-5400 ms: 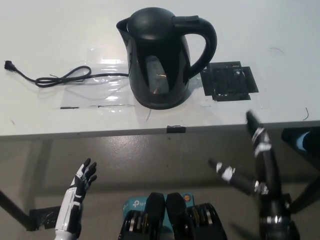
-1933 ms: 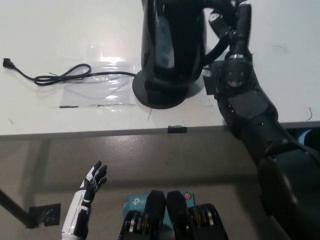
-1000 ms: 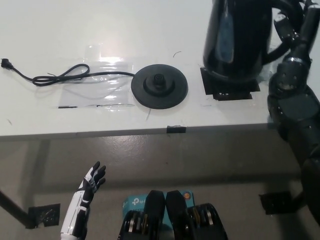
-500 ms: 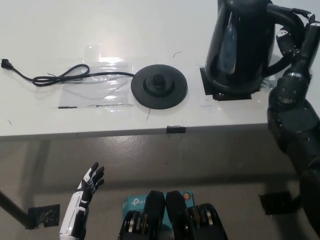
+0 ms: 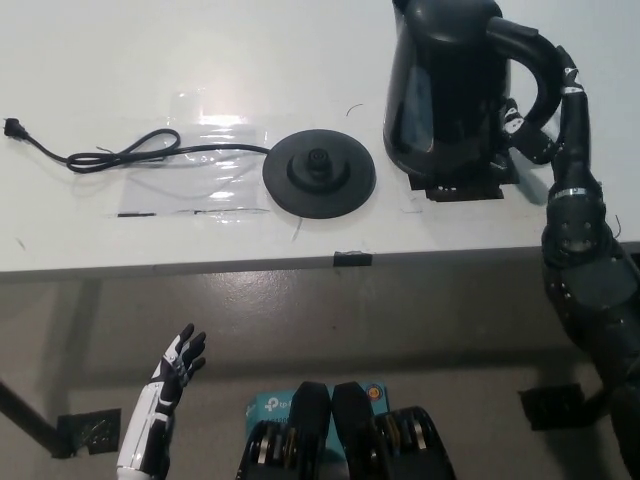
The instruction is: Use the right hand to grab the handle of the kettle from the base and place it on the right side
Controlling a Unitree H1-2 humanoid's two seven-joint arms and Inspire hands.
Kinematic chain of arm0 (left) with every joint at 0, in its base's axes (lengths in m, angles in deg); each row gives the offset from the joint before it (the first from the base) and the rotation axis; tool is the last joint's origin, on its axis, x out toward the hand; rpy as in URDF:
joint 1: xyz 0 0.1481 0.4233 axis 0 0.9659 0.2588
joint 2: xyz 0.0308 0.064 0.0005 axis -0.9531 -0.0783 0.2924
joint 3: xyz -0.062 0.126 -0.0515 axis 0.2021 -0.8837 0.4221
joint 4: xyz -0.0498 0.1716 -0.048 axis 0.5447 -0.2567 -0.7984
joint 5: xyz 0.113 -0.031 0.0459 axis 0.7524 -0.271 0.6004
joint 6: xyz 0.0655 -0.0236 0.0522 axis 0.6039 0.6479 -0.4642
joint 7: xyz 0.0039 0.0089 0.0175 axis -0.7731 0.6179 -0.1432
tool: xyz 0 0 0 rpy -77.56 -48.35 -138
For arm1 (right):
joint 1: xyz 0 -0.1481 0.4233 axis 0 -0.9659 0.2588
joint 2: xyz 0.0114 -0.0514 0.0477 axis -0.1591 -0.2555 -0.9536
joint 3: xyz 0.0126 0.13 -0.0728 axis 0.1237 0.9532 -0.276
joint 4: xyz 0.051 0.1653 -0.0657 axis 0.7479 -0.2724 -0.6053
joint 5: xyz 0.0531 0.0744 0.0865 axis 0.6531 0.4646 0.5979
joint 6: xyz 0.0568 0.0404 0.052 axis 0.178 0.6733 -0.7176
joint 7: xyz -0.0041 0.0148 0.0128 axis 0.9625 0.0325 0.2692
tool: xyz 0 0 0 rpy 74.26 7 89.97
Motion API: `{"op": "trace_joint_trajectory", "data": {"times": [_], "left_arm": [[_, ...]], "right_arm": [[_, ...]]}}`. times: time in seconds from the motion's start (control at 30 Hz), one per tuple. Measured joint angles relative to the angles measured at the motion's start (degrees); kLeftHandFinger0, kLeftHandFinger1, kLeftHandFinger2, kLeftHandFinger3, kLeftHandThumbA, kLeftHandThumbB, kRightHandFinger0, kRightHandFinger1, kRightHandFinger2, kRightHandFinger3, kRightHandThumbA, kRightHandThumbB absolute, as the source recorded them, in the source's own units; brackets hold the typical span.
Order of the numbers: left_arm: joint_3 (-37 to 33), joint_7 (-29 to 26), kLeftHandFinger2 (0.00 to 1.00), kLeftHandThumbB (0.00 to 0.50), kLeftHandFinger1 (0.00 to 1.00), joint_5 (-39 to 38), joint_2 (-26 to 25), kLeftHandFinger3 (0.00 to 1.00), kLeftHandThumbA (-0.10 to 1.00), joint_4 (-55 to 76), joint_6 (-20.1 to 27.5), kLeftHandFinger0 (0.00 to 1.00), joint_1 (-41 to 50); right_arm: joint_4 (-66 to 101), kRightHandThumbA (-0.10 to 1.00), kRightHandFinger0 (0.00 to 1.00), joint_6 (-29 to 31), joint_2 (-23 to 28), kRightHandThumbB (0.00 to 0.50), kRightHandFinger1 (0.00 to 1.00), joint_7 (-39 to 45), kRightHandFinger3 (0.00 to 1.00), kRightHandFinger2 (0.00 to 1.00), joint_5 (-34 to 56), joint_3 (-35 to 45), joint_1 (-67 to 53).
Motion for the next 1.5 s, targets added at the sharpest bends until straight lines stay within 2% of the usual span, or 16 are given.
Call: {"op": "trace_joint_trajectory", "data": {"times": [0.07,0.17,0.2,0.23,0.3,0.4,0.6,0.83,0.9,0.93,1.0,1.07,1.13,1.2,1.33,1.5], "left_arm": [[0.15,0.00,1.00,0.500,1.00,-0.03,0.01,1.00,1.00,0.01,0.00,1.00,0.20],[0.34,0.00,1.00,0.500,1.00,-0.22,0.04,1.00,1.00,0.00,0.00,1.00,0.72],[0.43,0.00,1.00,0.500,1.00,-0.30,0.05,1.00,1.00,0.00,0.00,1.00,0.85],[0.52,0.00,1.00,0.500,1.00,-0.34,0.06,1.00,1.00,0.00,0.00,1.00,0.88],[0.70,-0.02,1.00,0.500,1.00,-0.37,0.11,1.00,1.00,0.00,0.00,1.00,0.88],[0.86,-0.02,1.00,0.500,1.00,-0.50,0.22,1.00,1.00,-0.01,0.00,1.00,0.88],[1.13,-0.02,1.00,0.500,1.00,-0.60,0.30,1.00,1.00,-0.04,-0.01,1.00,0.91],[1.16,-0.01,1.00,0.500,1.00,-0.61,0.31,1.00,1.00,-0.22,-0.04,1.00,0.96],[1.17,-0.02,1.00,0.500,1.00,-0.60,0.31,1.00,1.00,-0.30,-0.05,1.00,0.96],[1.17,-0.02,1.00,0.500,1.00,-0.60,0.31,1.00,1.00,-0.34,-0.06,1.00,0.96],[1.16,-0.01,1.00,0.500,1.00,-0.60,0.31,1.00,1.00,-0.38,-0.06,1.00,0.96],[1.16,-0.01,1.00,0.500,1.00,-0.60,0.30,1.00,1.00,-0.39,-0.06,1.00,0.97],[1.16,0.00,1.00,0.500,1.00,-0.60,0.28,1.00,1.00,-0.48,-0.06,1.00,0.96],[1.08,0.03,1.00,0.500,1.00,-0.61,0.30,1.00,1.00,-0.50,-0.04,1.00,0.96],[1.06,0.06,1.00,0.500,1.00,-0.71,0.28,1.00,1.00,-0.57,-0.02,1.00,0.94],[1.07,0.05,1.00,0.500,1.00,-0.67,-0.01,1.00,1.00,-0.57,0.00,1.00,0.92]], "right_arm": [[1.84,0.77,1.00,0.14,0.33,0.500,1.00,2.00,1.00,1.00,0.82,0.37,-1.48],[6.35,0.94,1.00,0.13,0.94,0.500,1.00,5.14,1.00,1.00,2.16,1.06,-4.59],[8.78,0.94,1.00,0.05,1.22,0.500,1.00,6.32,1.00,1.00,2.71,1.30,-5.69],[11.22,1.00,1.00,0.01,1.49,0.500,1.00,7.32,1.00,1.00,3.42,1.67,-6.81],[15.24,1.00,1.00,-0.02,1.75,0.477,1.00,9.09,1.00,1.00,4.65,2.60,-8.46],[20.35,1.00,1.00,0.08,1.65,0.500,1.00,11.75,1.00,1.00,7.74,4.65,-10.51],[33.03,1.00,1.00,0.07,0.47,0.495,1.00,15.13,1.00,1.00,13.36,7.71,-15.72],[47.90,1.00,1.00,0.06,-1.27,0.500,1.00,14.62,1.00,1.00,13.07,9.29,-23.02],[52.47,1.00,1.00,0.06,-1.83,0.449,1.00,14.31,1.00,1.00,11.70,9.35,-25.58],[55.01,1.00,1.00,0.06,-2.30,0.441,1.00,14.16,1.00,1.00,10.90,9.32,-27.09],[59.10,1.00,1.00,0.06,-3.24,0.342,1.00,13.95,1.00,1.00,9.43,9.06,-29.75],[63.54,1.00,1.00,0.08,-4.27,0.298,1.00,13.77,1.00,1.00,7.41,7.74,-33.66],[66.55,1.00,1.00,0.11,-5.21,0.296,1.00,13.49,1.00,1.00,5.20,5.76,-37.62],[68.17,1.00,1.00,0.19,-6.28,0.264,1.00,13.05,1.00,1.00,2.49,1.99,-42.77],[64.77,1.00,1.00,0.53,-8.82,0.275,1.00,12.84,1.00,1.00,-0.21,-2.88,-51.21],[57.58,1.00,1.00,0.55,-8.74,0.289,1.00,13.06,1.00,1.00,-1.98,-4.23,-53.20]]}}
